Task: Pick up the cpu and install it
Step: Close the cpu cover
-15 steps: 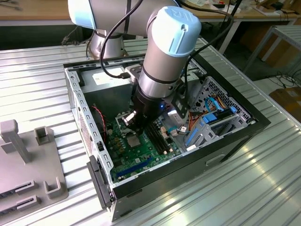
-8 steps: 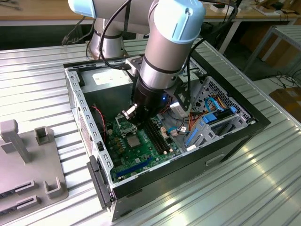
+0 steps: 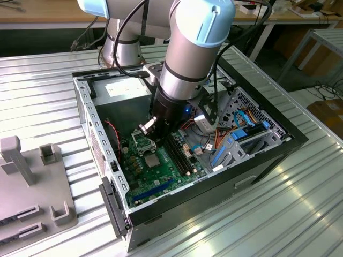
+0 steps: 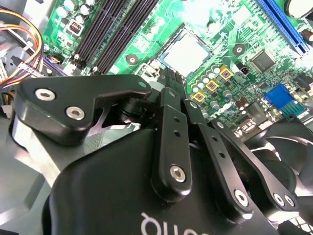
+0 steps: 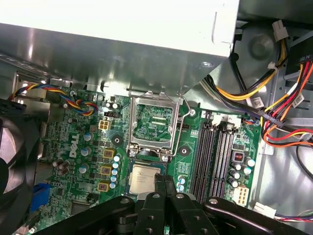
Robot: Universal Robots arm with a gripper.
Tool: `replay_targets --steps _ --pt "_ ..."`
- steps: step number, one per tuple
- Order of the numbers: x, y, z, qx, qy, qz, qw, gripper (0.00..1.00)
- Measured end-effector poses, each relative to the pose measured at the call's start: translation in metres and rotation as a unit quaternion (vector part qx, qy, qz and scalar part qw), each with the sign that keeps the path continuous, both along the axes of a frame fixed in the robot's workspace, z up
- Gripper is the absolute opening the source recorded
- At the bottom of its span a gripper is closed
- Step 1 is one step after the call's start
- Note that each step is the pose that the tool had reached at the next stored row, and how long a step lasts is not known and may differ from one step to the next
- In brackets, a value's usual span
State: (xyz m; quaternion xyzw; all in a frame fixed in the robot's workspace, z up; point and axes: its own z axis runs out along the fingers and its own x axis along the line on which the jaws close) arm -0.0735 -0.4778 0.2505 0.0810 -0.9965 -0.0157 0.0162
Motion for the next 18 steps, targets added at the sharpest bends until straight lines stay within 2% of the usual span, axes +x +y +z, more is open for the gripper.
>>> replay_targets --steps 4,10,18 --pt "0.0005 0.0 0.0 0.0 0.0 0.0 1.0 0.11" --pt "0.0082 0.0016 0.0 0.0 0.0 0.001 1.0 0.11" --pt "0.0098 0.0017 0.0 0.0 0.0 0.002 1.0 0.11"
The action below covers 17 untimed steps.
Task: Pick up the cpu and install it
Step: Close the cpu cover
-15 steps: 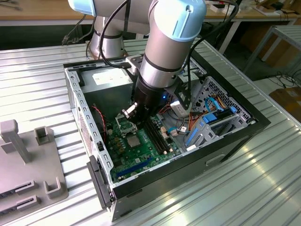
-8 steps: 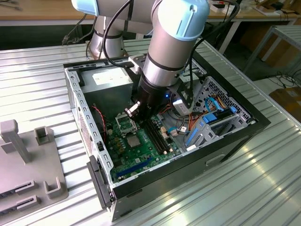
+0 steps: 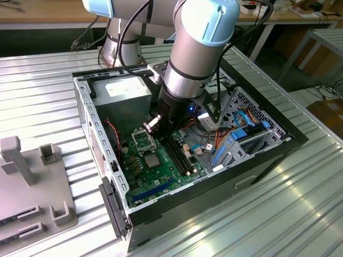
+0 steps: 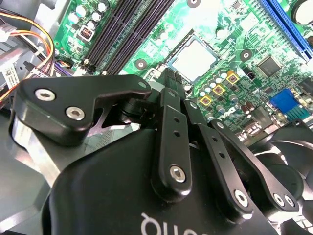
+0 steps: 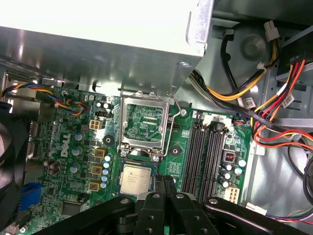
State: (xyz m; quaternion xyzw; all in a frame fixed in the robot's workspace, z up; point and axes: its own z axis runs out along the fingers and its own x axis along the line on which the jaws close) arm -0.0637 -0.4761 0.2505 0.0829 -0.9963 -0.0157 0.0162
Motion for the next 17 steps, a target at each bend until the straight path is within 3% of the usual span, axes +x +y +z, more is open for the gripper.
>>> replay_targets --steps 7,10,16,17 --pt "0.0003 0.0 0.0 0.0 0.0 0.0 1.0 0.11" --pt "0.0044 0.0002 0.0 0.0 0.0 0.001 1.0 0.11" --pt "0.0089 0.0039 0.0 0.0 0.0001 0.014 0.99991 0.11" --pt "0.0114 0.0061 0.0 0.0001 0.0001 0.016 0.99988 0.11"
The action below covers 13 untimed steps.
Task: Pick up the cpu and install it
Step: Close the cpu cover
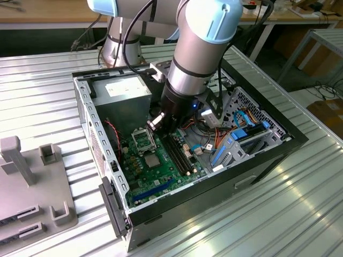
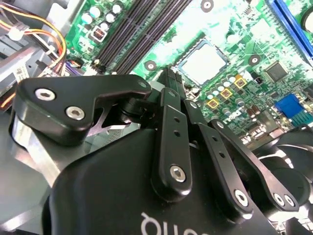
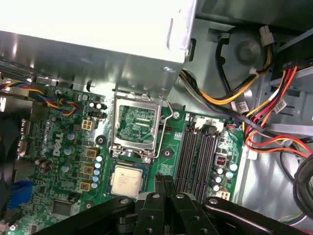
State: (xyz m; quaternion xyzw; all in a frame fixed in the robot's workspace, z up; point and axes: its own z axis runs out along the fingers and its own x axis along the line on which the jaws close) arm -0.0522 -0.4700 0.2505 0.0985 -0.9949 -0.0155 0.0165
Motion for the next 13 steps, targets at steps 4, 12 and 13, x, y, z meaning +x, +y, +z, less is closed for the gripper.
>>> replay_targets --steps 4,12,13 --pt "0.0065 0.0095 -0.0002 0.0 0.0 0.001 1.0 0.11" --pt "0.008 0.0173 -0.0039 0.0051 0.0001 0.055 0.99845 0.11" --pt "0.0089 0.0173 -0.0049 0.0066 0.0002 0.065 0.99785 0.11"
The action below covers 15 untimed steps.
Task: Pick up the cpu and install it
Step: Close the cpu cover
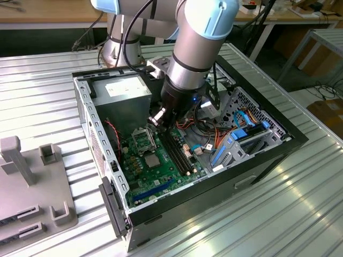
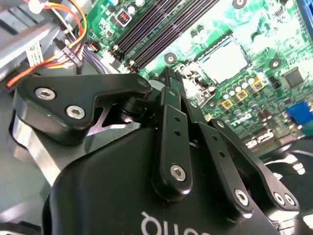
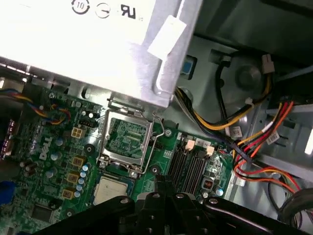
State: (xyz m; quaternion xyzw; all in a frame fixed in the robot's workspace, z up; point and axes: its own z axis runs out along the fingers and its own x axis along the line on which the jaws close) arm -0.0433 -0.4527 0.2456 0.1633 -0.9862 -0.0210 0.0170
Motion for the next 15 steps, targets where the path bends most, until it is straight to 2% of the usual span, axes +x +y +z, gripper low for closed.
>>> replay_targets --steps 2,3,6,7,8,10,12,15 --pt "0.0021 0.0001 -0.0005 0.0073 0.0 0.004 0.99996 0.11" --pt "0.0033 0.0001 -0.0006 0.0134 0.0 0.006 0.99989 0.11" --pt "0.0061 0.0001 -0.0007 0.0376 -0.0001 0.013 0.99922 0.11" --pt "0.0064 0.0002 -0.0009 0.0418 0.0 0.015 0.99902 0.11" --pt "0.0066 0.0004 -0.0018 0.0431 0.0 0.016 0.99894 0.11" --pt "0.0065 0.0004 -0.0047 0.0434 0.0001 0.017 0.99891 0.11" --pt "0.0066 0.0007 -0.0078 0.0456 0.0007 0.032 0.99845 0.11" --pt "0.0066 0.0007 -0.0107 0.0466 0.0018 0.056 0.99733 0.11"
